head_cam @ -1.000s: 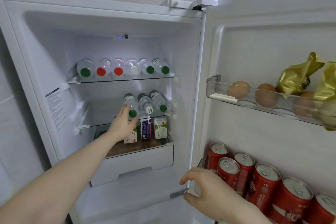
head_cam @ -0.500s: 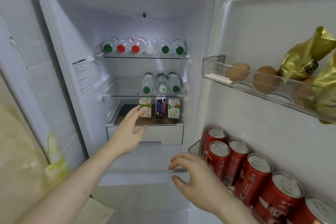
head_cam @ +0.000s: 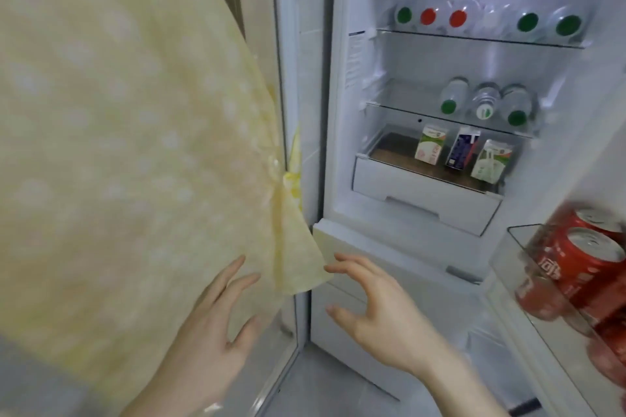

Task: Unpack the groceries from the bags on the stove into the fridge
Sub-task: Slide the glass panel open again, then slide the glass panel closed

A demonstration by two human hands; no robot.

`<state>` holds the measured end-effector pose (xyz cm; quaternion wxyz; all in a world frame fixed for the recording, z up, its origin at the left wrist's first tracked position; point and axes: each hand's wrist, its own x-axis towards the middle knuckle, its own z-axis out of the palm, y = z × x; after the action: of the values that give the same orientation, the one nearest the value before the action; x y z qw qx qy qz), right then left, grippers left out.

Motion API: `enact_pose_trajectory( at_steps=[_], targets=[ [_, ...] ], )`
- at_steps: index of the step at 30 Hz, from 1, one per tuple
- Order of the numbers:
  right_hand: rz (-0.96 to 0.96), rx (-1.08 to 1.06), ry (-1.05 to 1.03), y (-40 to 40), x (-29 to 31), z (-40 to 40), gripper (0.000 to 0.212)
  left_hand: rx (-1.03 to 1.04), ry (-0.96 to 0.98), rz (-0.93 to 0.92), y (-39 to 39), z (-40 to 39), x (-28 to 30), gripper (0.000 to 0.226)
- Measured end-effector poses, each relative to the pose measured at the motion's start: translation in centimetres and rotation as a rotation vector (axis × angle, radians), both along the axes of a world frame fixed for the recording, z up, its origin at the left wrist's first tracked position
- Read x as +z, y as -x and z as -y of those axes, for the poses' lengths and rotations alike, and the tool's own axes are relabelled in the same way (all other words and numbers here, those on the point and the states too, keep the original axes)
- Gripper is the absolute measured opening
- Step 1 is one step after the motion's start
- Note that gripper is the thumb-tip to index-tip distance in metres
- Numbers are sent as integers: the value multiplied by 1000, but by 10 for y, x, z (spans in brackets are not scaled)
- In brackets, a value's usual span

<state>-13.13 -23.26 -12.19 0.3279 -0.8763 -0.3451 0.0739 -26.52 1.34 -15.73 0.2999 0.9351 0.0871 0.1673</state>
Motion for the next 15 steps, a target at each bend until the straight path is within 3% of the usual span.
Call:
enact_pose_trajectory(
  at_steps=[9,15],
  targets=[
    [-94,435,34,89,-3,-112,62,374,-7,-47,170,-42,-2,51],
    [-115,824,10,153,-4,-187,56,729,0,-35,289,-28,-6,49]
  ],
)
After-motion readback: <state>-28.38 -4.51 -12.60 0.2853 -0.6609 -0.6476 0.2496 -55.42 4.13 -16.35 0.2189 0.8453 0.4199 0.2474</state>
